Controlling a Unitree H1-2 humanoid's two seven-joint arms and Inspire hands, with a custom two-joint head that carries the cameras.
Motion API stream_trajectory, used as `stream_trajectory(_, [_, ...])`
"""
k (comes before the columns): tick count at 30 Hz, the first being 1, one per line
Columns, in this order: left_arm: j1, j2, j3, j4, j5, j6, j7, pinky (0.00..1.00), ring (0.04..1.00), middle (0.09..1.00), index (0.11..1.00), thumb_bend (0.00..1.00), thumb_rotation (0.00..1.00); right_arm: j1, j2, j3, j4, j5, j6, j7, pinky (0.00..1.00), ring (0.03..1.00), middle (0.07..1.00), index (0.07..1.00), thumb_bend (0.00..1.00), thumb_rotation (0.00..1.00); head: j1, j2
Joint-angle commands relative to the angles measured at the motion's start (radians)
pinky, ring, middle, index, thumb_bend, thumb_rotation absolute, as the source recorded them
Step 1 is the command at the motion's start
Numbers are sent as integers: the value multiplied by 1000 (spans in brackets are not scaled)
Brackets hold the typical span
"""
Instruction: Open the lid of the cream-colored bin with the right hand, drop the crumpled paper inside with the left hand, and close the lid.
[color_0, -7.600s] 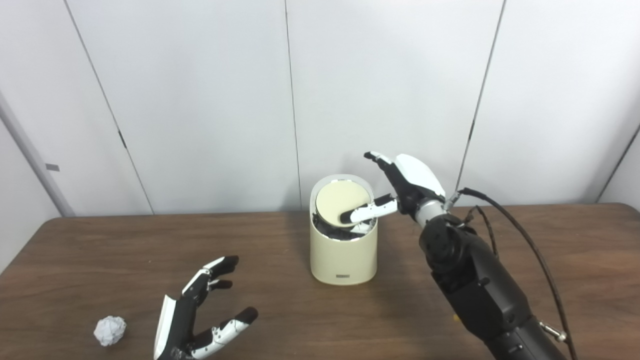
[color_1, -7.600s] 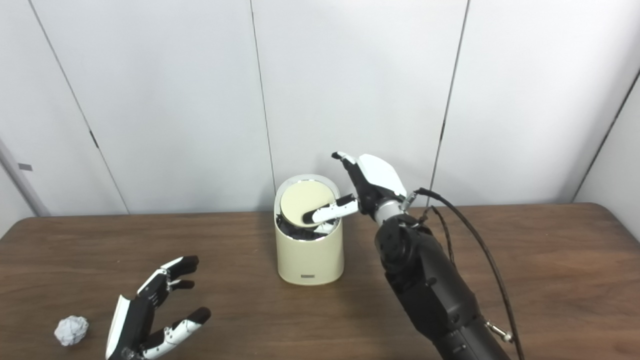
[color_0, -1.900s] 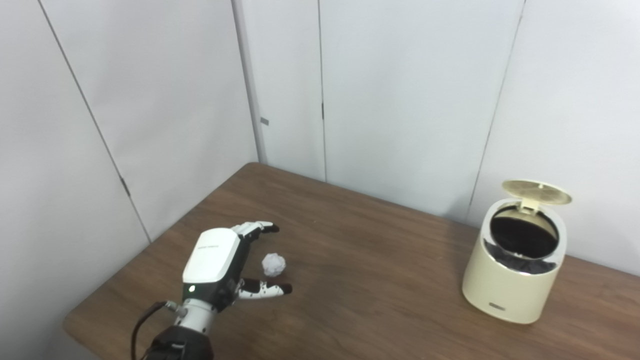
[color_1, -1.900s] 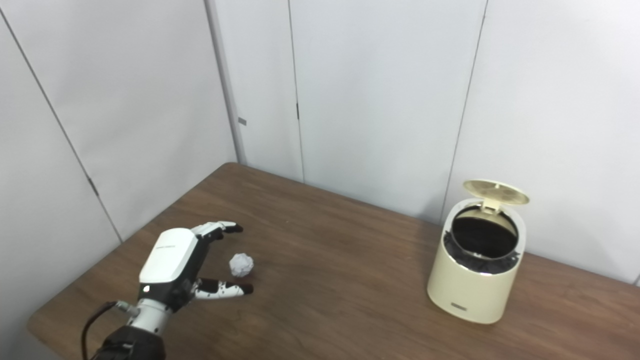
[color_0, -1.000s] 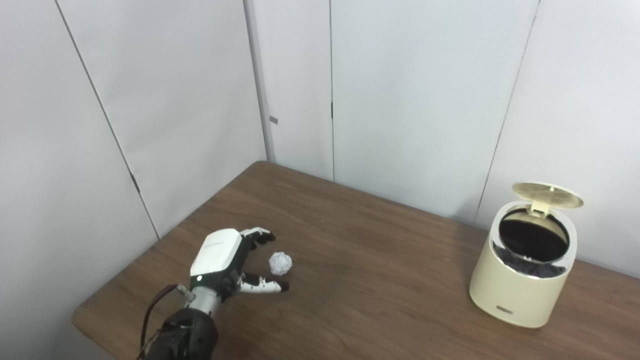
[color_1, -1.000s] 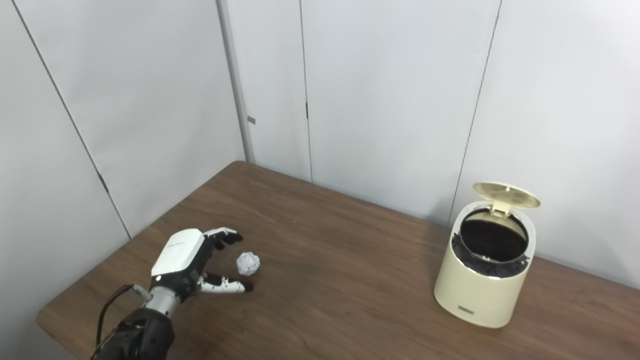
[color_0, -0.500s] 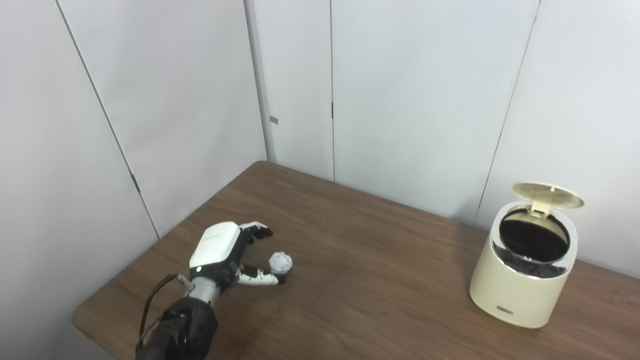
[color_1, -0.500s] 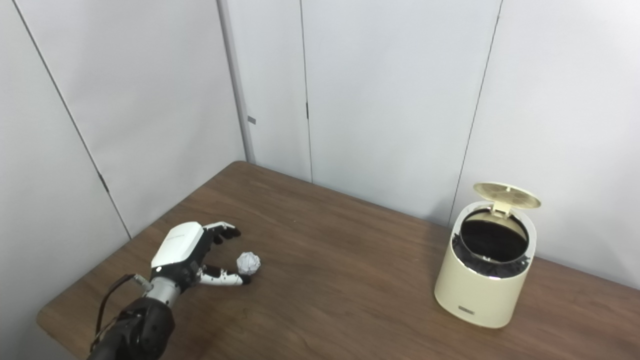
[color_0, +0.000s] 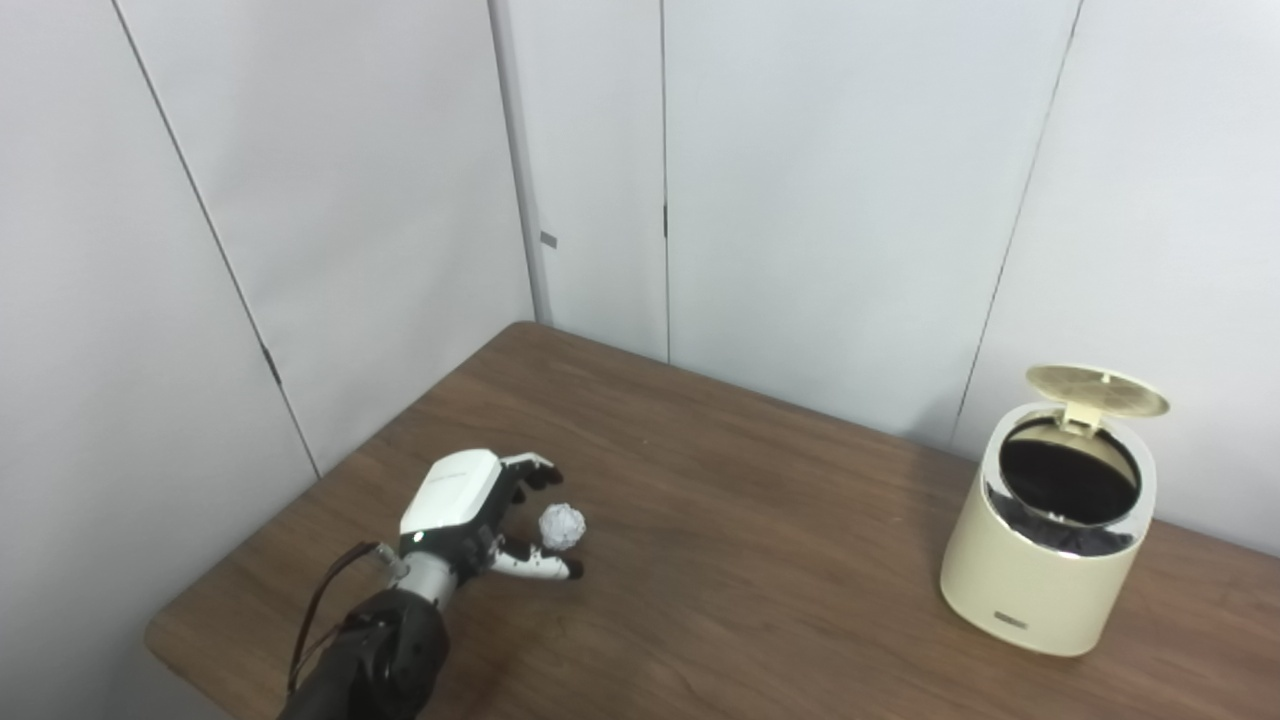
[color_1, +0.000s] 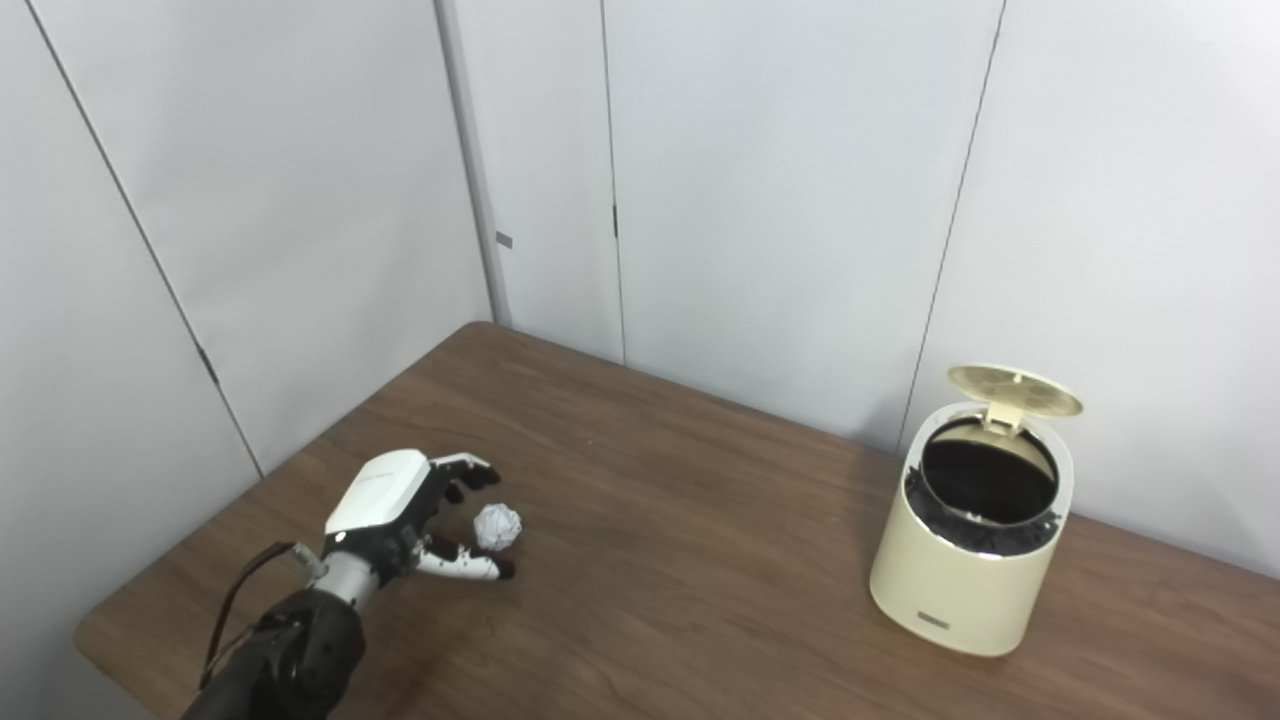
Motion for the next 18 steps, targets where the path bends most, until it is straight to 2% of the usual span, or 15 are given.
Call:
stream_trajectory(1, [-28,29,-6,-3,-1,0,3,575,672,729,733,1000,286,-16,-9,-6,-34,14,-43,-3,438,696,757,768,1000,823,-1,0])
stream_trajectory(6, [-34,35,-31,17,3,15,-7,601,694,745,749,1000,270,-14,-7,-6,-37,11,-42,-6,431,695,762,770,1000,817,-5,1])
stream_trajectory(12, [-40,42,-46,40,-6,14,-15,586,678,733,734,1000,249,-5,-3,-8,-65,9,-15,-5,421,682,757,767,1000,827,-7,4])
stream_trajectory(18, [-41,46,-55,44,-7,63,-53,605,694,738,734,1000,226,-1,-1,-10,-73,21,-5,-2,422,683,749,771,1000,826,-9,6])
